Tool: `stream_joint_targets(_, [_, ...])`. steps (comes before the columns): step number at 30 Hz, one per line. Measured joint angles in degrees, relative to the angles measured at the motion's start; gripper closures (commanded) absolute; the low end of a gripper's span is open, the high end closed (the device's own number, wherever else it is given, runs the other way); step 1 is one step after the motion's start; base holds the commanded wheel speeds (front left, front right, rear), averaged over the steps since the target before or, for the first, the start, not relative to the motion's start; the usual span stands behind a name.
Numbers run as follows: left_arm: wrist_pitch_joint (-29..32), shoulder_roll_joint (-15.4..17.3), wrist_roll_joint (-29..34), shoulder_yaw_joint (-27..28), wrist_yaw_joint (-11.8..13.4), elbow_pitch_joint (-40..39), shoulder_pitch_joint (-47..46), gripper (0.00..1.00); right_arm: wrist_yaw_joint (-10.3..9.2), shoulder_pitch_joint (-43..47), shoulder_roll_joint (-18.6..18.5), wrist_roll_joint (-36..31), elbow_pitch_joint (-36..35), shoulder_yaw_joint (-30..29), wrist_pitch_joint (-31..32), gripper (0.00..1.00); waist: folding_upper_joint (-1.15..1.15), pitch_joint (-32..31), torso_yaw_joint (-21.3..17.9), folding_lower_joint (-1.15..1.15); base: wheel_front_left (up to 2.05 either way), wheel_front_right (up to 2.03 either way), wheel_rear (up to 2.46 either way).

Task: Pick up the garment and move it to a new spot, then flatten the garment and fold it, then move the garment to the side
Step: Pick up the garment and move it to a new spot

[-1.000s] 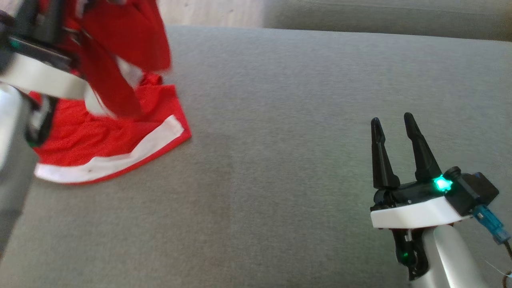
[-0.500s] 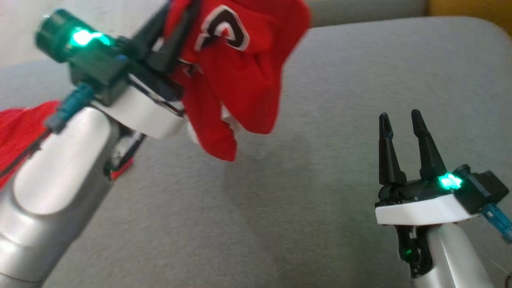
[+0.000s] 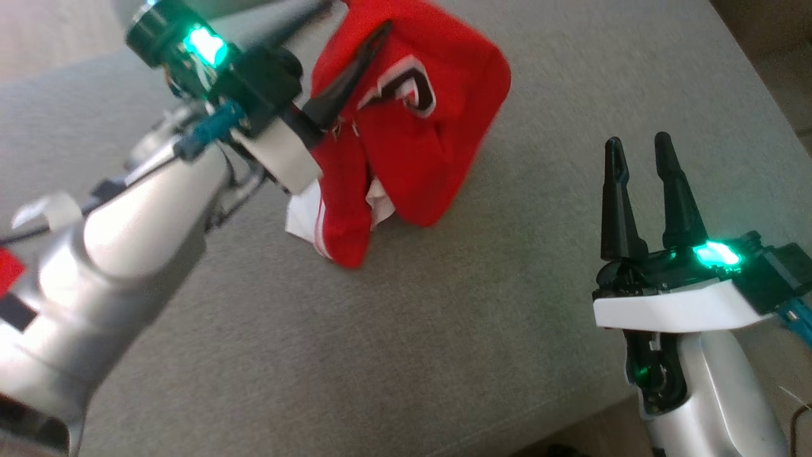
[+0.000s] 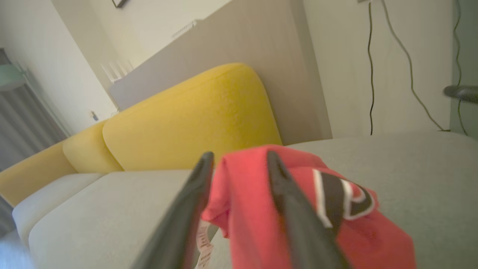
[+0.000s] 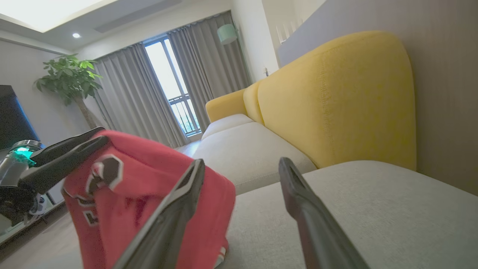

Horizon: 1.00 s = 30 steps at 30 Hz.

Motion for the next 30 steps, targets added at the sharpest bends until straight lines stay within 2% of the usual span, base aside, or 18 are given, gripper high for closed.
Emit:
stream_joint_targets(6, [-6.2, -1.2, 1.0, -0.3, -0.4, 11.9, -4.3, 0.0, 0.0, 0.2, 0.0, 0.3, 0.0, -0.3, 0.0, 0.0, 0.0, 3.2, -2.0, 0.01, 0.0, 0.0, 0.0])
stream_joint_targets(10, [-9.1, -2.3, 0.8, 0.8, 0.3, 14.9, -4.4, 0.0, 0.0, 0.2, 0.0, -0.7, 0.2, -1.7, 0.0, 0.0, 0.0, 3.1, -0.1, 0.0, 0.0, 0.0, 0.0])
stream_joint_targets(13, [-10.2, -2.2, -0.6, 3.0, 2.1, 15.0, -3.5, 0.0, 0.0, 0.2, 0.0, -2.1, 0.7, -2.7, 0.0, 0.0, 0.0, 2.1, 2.4, -0.01, 0.0, 0.0, 0.0])
stream_joint_targets(17, [-10.7, -1.6, -2.8, 6.8, 5.0, 11.9, 2.4, 0.0, 0.0, 0.8, 0.0, -3.8, 1.6, -4.3, 0.0, 0.0, 0.0, 0.3, 6.0, -0.01, 0.0, 0.0, 0.0])
stream_joint_targets(21, [-10.8, -0.1, -3.6, 11.4, 8.0, 4.1, 12.0, 0.0, 0.0, 2.2, 0.0, -5.5, 2.2, -5.4, 0.0, 0.0, 0.0, -1.7, 9.7, -0.01, 0.0, 0.0, 0.0])
stream_joint_targets(22, [-10.8, -0.1, -3.6, 13.2, 9.7, 0.5, 17.3, 0.0, 0.0, 3.1, 0.0, -6.5, 2.4, -6.0, 0.0, 0.0, 0.0, -2.7, 11.4, -0.02, 0.0, 0.0, 0.0])
stream_joint_targets(26, [-10.8, -1.2, -3.4, 16.4, 12.4, -5.9, 28.3, 0.0, 0.0, 4.7, 0.0, -7.5, 2.9, -7.4, 0.0, 0.0, 0.0, -4.9, 14.6, -0.02, 0.0, 0.0, 0.0])
stream_joint_targets(30, [-10.8, -3.5, -1.8, 19.0, 13.7, -10.0, 37.1, 0.0, 0.0, 6.1, 0.0, -8.6, 3.3, -7.7, 0.0, 0.0, 0.0, -7.0, 17.0, -0.02, 0.0, 0.0, 0.0])
